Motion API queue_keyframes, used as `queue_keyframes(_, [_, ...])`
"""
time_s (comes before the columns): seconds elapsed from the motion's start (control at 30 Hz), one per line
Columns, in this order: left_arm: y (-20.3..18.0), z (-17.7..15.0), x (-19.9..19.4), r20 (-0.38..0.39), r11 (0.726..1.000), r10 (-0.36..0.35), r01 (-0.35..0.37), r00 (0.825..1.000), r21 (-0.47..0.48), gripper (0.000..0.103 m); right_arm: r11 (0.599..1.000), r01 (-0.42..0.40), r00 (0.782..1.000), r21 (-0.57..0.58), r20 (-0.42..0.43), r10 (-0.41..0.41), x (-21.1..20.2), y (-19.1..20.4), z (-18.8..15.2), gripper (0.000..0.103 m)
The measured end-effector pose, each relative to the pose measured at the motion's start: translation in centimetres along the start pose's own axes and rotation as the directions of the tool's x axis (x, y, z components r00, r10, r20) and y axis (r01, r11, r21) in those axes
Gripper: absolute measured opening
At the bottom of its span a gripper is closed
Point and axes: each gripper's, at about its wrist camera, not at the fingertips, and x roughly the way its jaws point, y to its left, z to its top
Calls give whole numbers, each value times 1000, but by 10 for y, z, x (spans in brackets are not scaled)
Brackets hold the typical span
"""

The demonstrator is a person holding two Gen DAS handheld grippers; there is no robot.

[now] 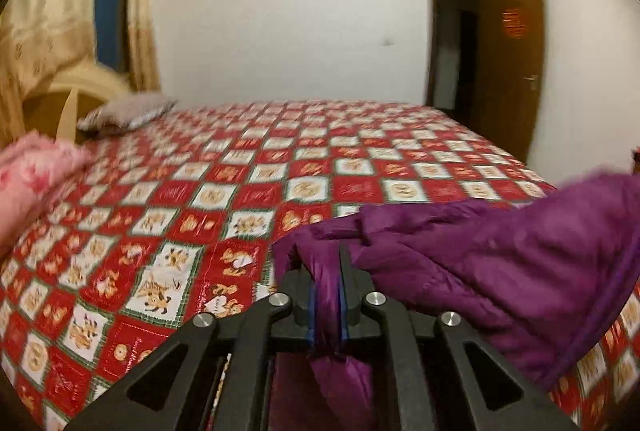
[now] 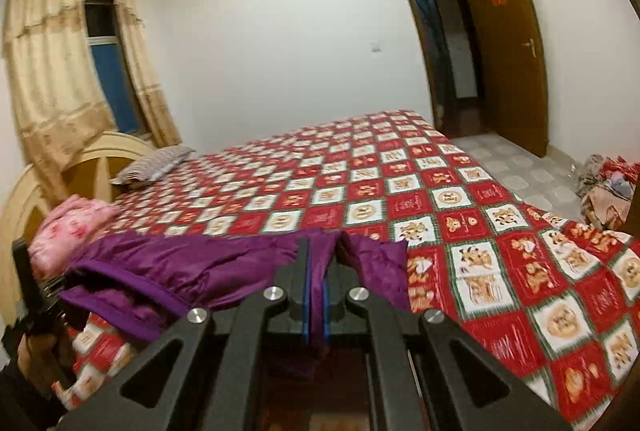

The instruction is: Fold large clothes

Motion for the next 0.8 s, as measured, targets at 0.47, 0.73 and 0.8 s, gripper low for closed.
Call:
queue_keyframes(0.47, [13,50,68,113,936,352,-348,929,-49,98,992,117,988,46,-112,-111,131,-21,19,17])
queue_keyframes(0.73, [1,51,86,110,918,382,-363,918,-159,98,991,135,990,9,-47,-135,151,11,28,53])
queue_keyframes(0.8, [-15,51,99,88,934,347,-336,934,-119,98,994,102,992,-47,-73,-105,162,31,18,53])
